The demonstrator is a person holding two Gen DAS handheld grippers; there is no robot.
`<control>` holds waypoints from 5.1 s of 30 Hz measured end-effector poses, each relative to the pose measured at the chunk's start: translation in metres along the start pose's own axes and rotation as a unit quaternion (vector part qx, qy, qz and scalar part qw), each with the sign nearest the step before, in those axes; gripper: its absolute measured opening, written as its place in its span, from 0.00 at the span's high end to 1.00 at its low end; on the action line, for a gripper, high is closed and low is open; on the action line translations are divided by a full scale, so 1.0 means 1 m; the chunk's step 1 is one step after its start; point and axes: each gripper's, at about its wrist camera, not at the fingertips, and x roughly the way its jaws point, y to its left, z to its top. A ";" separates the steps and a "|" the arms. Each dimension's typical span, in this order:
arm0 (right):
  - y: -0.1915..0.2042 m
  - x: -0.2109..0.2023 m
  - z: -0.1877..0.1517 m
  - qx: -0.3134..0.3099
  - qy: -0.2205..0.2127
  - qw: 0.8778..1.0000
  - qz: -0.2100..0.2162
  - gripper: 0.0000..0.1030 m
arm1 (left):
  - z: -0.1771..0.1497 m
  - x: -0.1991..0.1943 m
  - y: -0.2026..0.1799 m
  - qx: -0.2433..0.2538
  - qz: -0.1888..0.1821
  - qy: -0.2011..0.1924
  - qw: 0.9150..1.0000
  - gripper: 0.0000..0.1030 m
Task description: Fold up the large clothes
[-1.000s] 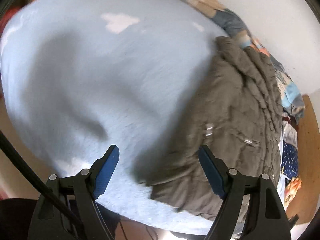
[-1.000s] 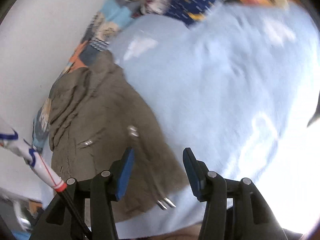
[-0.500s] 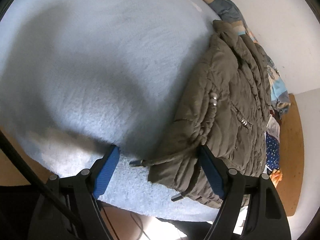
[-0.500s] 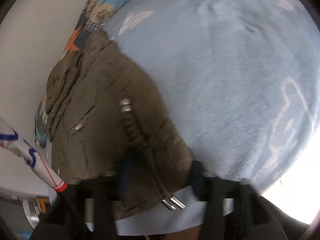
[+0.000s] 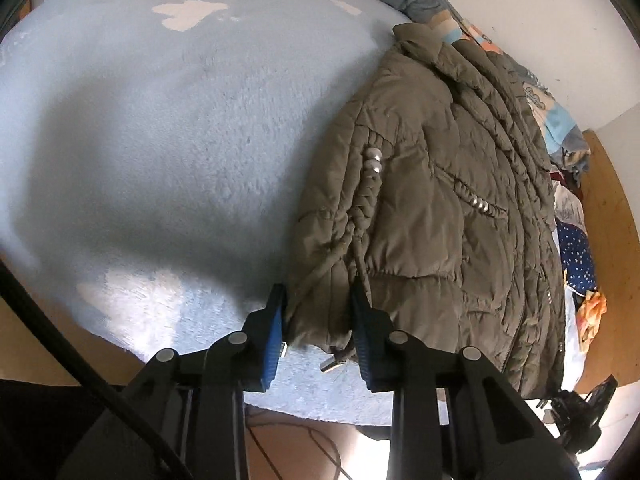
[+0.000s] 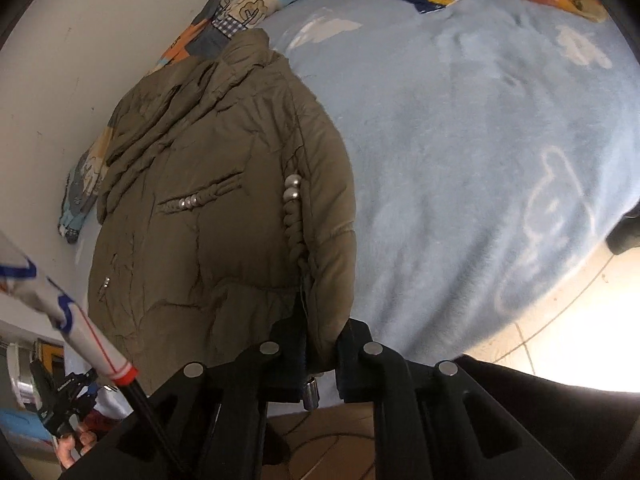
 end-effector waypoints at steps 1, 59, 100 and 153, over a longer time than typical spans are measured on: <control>-0.003 -0.001 0.004 0.007 -0.007 1.000 -0.007 0.90 | 0.003 0.002 -0.001 -0.003 0.002 -0.001 1.000 0.71; 0.028 -0.027 -0.001 -0.026 -0.083 0.996 0.030 0.58 | 0.010 -0.042 -0.009 0.002 0.044 -0.096 0.994 0.29; -0.083 0.006 0.014 0.229 -0.059 0.969 0.069 0.42 | 0.000 0.025 -0.013 -0.034 -0.034 -0.008 0.999 0.29; -0.014 0.031 0.008 0.083 -0.048 0.994 0.051 0.71 | -0.029 0.038 -0.090 0.216 0.213 -0.138 0.943 0.19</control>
